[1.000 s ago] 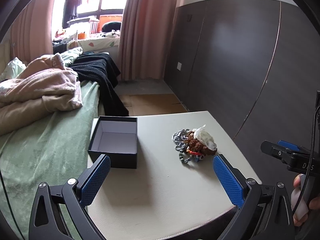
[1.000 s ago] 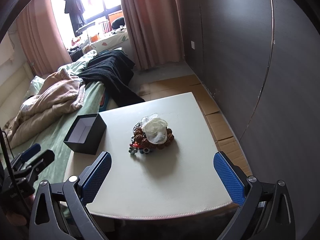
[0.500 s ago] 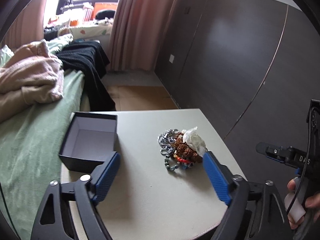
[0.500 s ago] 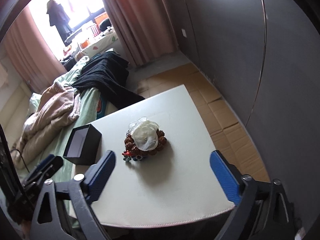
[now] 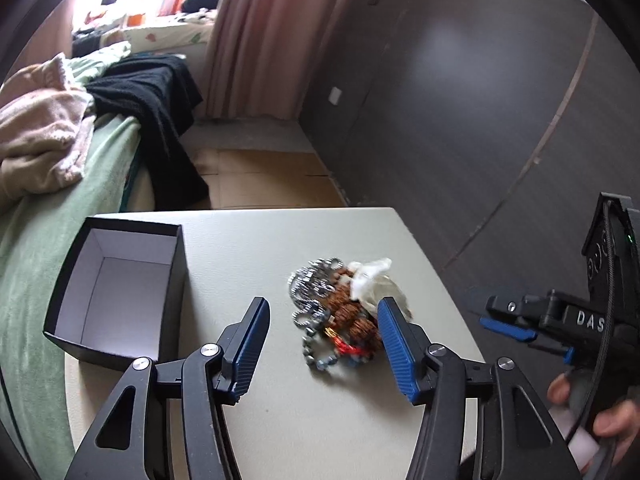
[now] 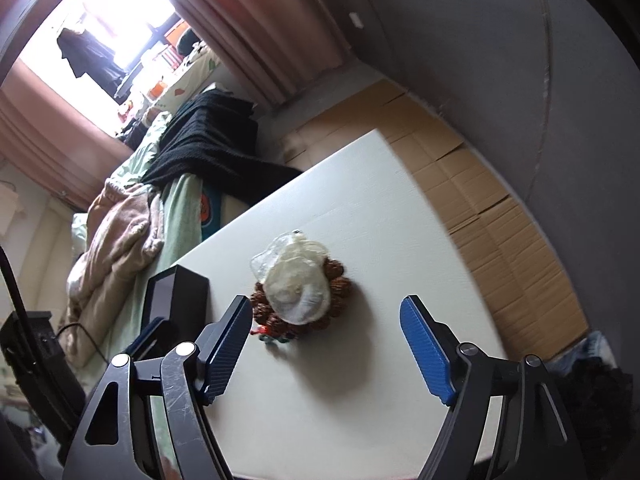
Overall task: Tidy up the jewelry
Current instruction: 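Grasp the white tissue on the bead bracelet with the right gripper and lift, then grasp the brown bead bracelet with the left gripper while the right gripper holds the tissue aside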
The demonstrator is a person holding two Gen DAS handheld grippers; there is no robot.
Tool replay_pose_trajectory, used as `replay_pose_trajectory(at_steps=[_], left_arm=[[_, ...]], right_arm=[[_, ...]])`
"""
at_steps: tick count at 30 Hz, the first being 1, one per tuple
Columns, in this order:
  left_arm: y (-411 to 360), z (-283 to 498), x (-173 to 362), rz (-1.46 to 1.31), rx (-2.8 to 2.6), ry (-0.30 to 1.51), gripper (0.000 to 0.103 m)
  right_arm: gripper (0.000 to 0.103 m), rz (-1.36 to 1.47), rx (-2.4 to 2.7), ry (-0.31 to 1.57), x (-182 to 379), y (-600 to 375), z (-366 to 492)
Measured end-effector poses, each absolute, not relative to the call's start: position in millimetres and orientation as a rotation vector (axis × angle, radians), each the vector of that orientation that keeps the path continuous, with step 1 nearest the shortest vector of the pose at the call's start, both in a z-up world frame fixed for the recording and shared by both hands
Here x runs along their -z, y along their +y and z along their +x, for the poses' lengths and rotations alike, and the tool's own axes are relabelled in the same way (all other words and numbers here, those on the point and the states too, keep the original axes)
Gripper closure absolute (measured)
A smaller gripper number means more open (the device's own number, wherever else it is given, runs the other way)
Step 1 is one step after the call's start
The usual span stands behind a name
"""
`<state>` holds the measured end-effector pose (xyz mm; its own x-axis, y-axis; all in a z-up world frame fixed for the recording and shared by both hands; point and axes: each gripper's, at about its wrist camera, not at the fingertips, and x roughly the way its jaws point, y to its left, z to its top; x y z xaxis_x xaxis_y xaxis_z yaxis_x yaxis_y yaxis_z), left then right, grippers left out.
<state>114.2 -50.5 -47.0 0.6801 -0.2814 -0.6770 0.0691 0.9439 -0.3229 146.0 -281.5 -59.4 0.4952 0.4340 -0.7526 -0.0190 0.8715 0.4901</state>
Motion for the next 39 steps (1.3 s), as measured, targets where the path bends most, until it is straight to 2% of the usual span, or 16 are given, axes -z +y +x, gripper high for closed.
replay_pose_trajectory(at_steps=[3, 17, 18, 20, 22, 33, 39], left_arm=[[-42.5, 120.0, 50.0, -0.310, 0.182, 0.805, 0.051], [-10.9, 124.7, 51.6, -0.373, 0.124, 0.801, 0.051], [-10.7, 124.5, 51.5, -0.372, 0.125, 0.800, 0.051], [-12.5, 123.1, 51.5, -0.368, 0.128, 0.799, 0.051], [-15.6, 122.8, 52.1, -0.368, 0.138, 0.802, 0.051], [-52.8, 134.7, 62.7, -0.366, 0.214, 0.849, 0.051], [-70.6, 150.0, 78.6, -0.408, 0.213, 0.911, 0.061]], right_arm=[[0.031, 0.462, -0.325, 1.040, 67.2, -265.6, 158.4], [0.035, 0.363, -0.340, 1.103, 95.2, -211.4, 190.5], [0.040, 0.345, -0.323, 1.115, 99.3, -210.8, 191.0], [0.080, 0.357, -0.303, 1.154, 107.8, -214.1, 194.2], [0.096, 0.434, -0.305, 1.172, 113.0, -226.3, 195.7], [0.098, 0.614, -0.315, 1.037, 84.6, -275.8, 176.7], [0.098, 0.652, -0.274, 0.989, 71.8, -293.1, 166.8]])
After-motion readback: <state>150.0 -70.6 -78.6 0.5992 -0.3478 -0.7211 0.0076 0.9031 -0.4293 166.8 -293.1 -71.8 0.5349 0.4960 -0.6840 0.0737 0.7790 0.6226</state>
